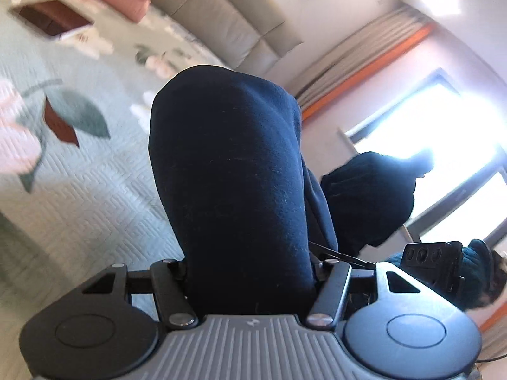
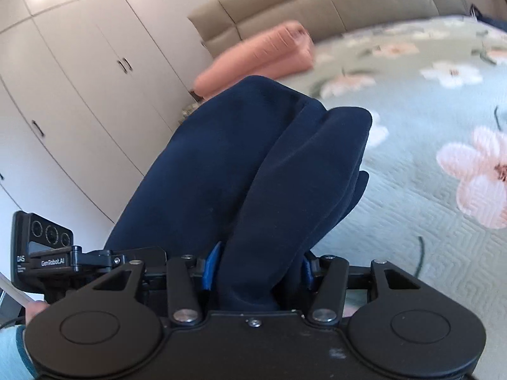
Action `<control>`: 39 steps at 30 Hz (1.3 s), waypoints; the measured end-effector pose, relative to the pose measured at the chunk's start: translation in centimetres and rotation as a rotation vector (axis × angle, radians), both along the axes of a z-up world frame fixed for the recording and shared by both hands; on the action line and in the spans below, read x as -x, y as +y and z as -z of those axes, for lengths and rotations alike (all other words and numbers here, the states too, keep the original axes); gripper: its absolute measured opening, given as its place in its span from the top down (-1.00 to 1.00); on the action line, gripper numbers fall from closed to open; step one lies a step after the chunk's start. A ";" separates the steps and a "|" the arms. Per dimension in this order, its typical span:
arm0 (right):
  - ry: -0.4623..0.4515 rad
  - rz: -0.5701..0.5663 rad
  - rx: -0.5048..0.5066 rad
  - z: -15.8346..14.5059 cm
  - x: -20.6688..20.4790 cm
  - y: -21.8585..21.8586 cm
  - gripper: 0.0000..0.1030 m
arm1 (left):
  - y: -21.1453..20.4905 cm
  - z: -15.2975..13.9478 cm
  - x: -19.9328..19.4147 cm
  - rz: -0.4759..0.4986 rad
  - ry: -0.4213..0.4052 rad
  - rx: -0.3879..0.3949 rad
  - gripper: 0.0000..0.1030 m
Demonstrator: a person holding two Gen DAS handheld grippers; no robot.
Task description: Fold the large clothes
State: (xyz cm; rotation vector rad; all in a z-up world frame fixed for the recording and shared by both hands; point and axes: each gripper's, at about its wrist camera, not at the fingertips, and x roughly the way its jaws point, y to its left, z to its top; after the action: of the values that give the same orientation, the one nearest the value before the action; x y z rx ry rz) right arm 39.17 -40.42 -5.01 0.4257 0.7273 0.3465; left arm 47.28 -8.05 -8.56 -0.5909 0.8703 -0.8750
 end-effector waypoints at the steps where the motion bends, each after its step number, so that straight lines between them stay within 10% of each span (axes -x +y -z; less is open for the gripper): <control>1: -0.011 0.001 0.005 -1.2 1.4 0.9 -0.20 | 1.1 -0.9 1.0 0.006 -0.005 -0.001 -0.23; 7: 0.026 -0.025 -0.013 -3.0 8.2 5.5 -0.20 | 6.7 -1.6 9.3 -0.032 0.027 -0.028 -0.27; 14: 0.135 -0.076 -0.027 5.2 10.5 8.6 -0.19 | 10.9 7.4 15.1 -0.135 0.107 -0.098 -0.27; 19: 0.111 -0.040 -0.114 7.2 11.2 8.2 -0.28 | 14.6 9.6 16.9 -0.218 0.119 0.043 -0.32; 26: -0.002 0.139 0.304 0.3 20.6 9.4 -0.50 | 18.1 2.5 24.4 -0.327 -0.036 -0.023 -0.29; 29: -0.023 0.149 0.626 -1.0 23.1 12.0 0.06 | 17.7 -1.6 25.8 -0.305 -0.104 -0.022 -0.35; 31: -0.077 0.144 0.661 -1.9 24.1 13.1 0.76 | 16.3 -3.3 26.2 -0.271 -0.163 -0.041 -0.35; 35: -0.144 0.118 0.469 -2.5 23.1 14.3 0.79 | 12.2 -2.9 25.5 -0.186 -0.181 -0.058 -0.07; 39: -0.086 0.036 0.390 0.0 19.5 16.8 0.79 | 7.9 1.6 23.9 -0.035 -0.140 -0.154 0.77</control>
State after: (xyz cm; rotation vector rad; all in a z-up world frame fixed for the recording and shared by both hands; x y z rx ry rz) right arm 19.64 -23.66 -4.98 0.0543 0.6835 0.1805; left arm 23.34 -0.15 -10.15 -0.4052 0.7899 -0.8003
